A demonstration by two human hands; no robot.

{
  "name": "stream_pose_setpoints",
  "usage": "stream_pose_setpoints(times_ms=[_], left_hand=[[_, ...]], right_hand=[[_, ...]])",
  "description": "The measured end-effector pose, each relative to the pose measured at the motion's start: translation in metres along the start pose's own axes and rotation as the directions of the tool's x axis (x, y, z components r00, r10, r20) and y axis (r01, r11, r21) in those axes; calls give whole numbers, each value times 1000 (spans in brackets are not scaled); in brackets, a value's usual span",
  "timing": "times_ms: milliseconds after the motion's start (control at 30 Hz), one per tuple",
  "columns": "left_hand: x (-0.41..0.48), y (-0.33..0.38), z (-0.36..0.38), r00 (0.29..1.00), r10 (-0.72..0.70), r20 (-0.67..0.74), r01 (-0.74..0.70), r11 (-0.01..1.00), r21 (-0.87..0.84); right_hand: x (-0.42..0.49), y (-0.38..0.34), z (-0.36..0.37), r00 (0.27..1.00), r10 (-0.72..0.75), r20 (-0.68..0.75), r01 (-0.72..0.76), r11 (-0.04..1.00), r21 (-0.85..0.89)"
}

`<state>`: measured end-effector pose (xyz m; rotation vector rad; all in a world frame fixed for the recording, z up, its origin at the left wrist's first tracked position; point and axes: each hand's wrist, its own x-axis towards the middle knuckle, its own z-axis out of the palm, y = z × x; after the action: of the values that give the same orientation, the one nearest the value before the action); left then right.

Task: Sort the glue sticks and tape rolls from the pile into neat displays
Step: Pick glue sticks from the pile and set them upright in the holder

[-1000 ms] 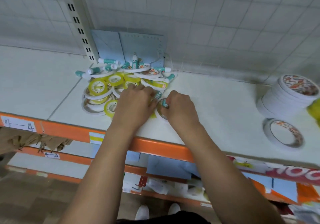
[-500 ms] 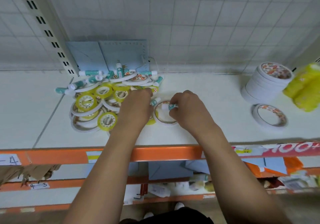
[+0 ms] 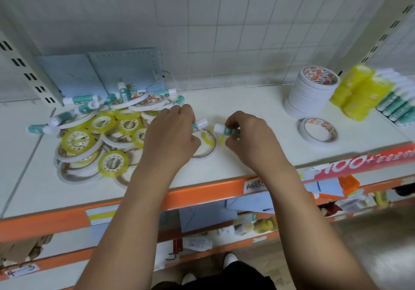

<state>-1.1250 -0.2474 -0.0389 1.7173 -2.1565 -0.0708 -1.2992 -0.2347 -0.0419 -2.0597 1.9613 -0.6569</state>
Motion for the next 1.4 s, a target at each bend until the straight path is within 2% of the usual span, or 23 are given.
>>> stream_pose_setpoints(times_ms=[300,600,967,1400], left_hand=[[15,92,39,970,230,83,-225,972,-66],[36,237,88,909,407,91,-391,907,-154],[71,408,159,910,395,128,-374,914,-158],[110,501,199,876,466,120,-447,881,-158]], right_hand=[[-34,77,-49,990,104,-92,-107,994,-25],[-71,210,-119,949,244,-198,-255,967,-27],[-77,382,-205,951,236,-199,-246,969,-31],[-54,472,-248,928,284,-242,-298,954,-23]])
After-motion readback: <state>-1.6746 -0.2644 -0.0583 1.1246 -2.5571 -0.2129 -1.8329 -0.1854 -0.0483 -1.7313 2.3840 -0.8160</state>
